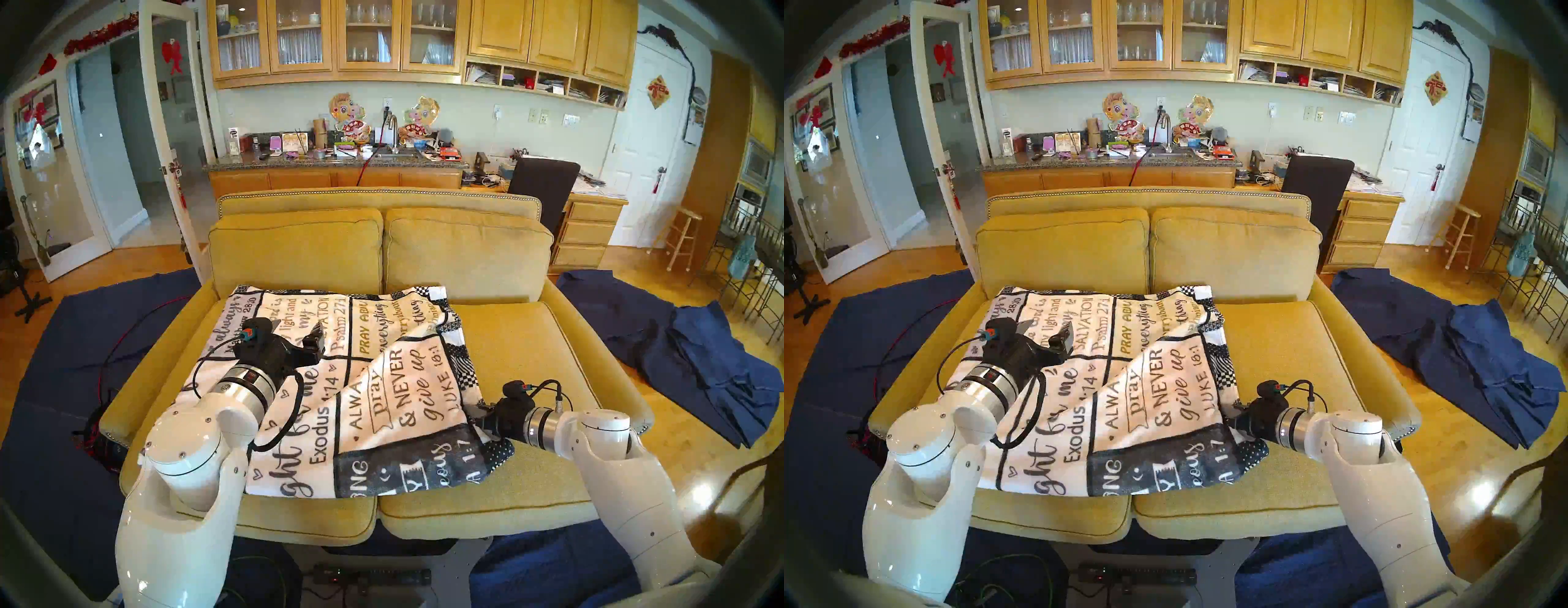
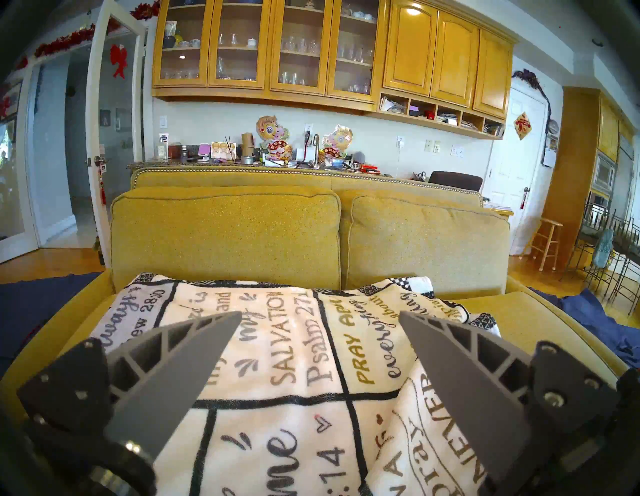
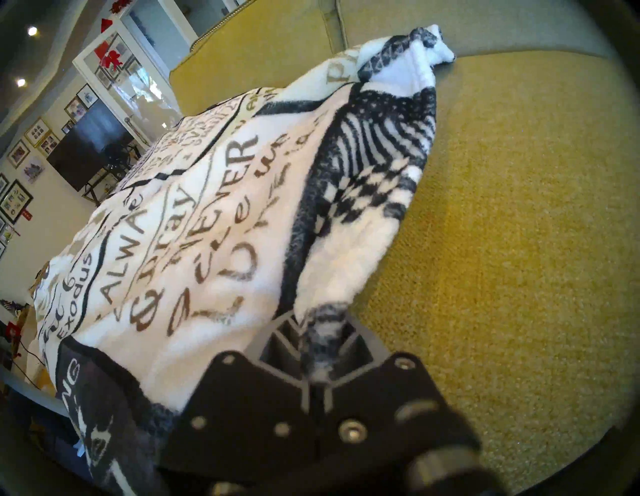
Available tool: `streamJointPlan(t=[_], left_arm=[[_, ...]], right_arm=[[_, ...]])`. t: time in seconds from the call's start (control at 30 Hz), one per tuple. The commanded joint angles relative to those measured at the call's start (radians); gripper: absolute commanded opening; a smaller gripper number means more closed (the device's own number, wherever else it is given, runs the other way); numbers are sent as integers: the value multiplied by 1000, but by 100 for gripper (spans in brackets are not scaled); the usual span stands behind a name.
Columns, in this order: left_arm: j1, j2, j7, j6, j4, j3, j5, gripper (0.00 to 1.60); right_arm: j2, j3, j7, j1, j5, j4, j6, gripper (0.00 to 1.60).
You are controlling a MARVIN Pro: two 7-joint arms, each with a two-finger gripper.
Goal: Fold the blanket in half twice
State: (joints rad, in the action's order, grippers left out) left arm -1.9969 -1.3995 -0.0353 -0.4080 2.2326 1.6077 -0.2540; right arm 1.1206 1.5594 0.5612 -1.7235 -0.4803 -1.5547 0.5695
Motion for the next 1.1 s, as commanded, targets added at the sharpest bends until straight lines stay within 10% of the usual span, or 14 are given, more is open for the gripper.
streamJointPlan(t=[0.0,1.0,1.07], left_arm=[[19,-2,0,12,29,-1,0,160],[19,-7,-5,11,30,1,4,160],[19,-7,-5,11,30,1,4,160]], right_arm=[[-34,48,-31,-2,12,-41,5,0],[-55,159,-30,-88,-2,-118,41,0],[-49,146,-29,-80,-1,-109,37,127]])
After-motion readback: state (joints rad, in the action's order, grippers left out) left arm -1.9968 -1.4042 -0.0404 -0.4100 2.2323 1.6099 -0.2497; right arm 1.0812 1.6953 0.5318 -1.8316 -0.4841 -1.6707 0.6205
